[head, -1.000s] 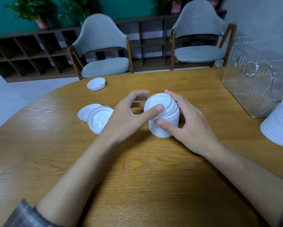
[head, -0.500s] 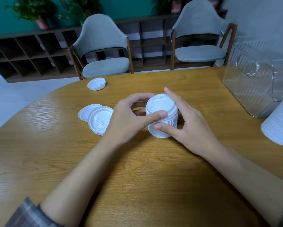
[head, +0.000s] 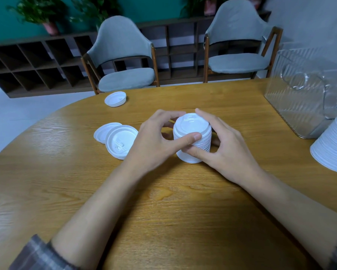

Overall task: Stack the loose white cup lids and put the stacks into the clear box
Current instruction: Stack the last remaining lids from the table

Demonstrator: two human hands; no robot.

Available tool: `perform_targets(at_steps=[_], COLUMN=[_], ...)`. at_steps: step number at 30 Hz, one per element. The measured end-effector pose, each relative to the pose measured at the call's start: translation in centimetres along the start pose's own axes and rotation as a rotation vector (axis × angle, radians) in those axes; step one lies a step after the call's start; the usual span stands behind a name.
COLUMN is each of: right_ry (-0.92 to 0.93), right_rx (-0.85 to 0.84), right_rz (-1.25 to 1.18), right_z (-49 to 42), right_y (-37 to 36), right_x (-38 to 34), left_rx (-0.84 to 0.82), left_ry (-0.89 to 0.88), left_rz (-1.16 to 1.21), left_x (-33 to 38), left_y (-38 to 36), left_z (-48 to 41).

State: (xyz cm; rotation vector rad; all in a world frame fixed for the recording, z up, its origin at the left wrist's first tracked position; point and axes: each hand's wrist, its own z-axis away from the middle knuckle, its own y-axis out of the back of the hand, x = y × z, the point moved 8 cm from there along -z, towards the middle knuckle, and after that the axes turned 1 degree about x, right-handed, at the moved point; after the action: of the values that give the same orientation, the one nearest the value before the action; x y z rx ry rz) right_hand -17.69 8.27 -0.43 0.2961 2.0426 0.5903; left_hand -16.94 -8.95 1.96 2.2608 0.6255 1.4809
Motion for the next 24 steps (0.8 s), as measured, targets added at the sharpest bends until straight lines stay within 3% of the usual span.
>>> perform_targets(at_steps=[4, 7, 14, 21, 24], right_ry=[0.014, 0.015, 0.012, 0.021, 0.024], right_rx=[-0.003, 0.001, -0.002, -0.016, -0.021], right_rz=[0.032, 0.038, -0.001, -0.021, -0.026], right_z=[0.0, 0.0, 0.2, 0.4, 0.4], right_y=[-0.2, -0.2, -0.3, -0.2, -0.2], right_x=[0.0, 0.1, -0.2, -0.5, -0.5], left_rx=[-0.035, 0.041, 0.219, 0.235, 0.201], left_ry=[-0.056, -0.086, -0.171, -0.065, -0.13], left_rz=[-0.068, -0.13, -0.549, -0.763, -0.771], left_x=[0.4, -0.2, -2.2, -3.9, -3.6], left_y=[0.6, 2.3, 6.3, 7.1, 6.0], left_z=[0.2, 1.1, 4.0, 6.2, 6.0])
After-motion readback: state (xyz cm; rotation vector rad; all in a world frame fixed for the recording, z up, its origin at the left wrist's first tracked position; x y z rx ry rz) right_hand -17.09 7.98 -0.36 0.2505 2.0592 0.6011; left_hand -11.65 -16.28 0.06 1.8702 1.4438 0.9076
